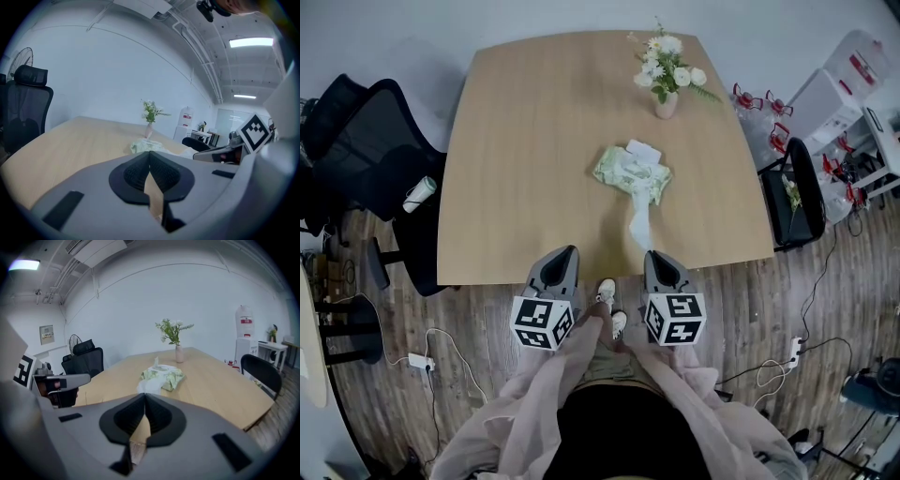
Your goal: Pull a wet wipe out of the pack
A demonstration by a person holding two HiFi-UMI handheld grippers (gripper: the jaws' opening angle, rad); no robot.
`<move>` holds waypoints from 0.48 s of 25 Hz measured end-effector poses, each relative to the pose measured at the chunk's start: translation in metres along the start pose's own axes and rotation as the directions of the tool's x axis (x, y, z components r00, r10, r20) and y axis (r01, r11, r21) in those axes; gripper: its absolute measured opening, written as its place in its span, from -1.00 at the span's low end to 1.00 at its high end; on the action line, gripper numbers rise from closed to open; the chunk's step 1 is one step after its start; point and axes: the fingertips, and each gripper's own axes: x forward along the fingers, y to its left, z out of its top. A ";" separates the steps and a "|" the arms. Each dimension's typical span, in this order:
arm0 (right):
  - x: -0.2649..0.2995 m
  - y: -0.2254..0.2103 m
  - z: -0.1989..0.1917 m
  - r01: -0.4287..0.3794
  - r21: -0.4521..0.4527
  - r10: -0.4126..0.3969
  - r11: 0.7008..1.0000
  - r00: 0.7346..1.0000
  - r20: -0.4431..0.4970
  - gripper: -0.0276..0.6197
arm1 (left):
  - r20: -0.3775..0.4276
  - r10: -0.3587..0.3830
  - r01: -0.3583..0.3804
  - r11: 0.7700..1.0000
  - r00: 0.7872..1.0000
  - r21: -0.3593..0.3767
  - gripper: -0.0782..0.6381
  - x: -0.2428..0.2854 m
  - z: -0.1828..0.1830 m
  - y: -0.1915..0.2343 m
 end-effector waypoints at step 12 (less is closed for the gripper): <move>-0.024 -0.030 0.024 0.086 -0.025 -0.082 0.996 0.989 0.121 -0.90 | 0.033 -0.012 0.011 0.999 0.999 0.036 -0.75 -0.004 0.006 -0.011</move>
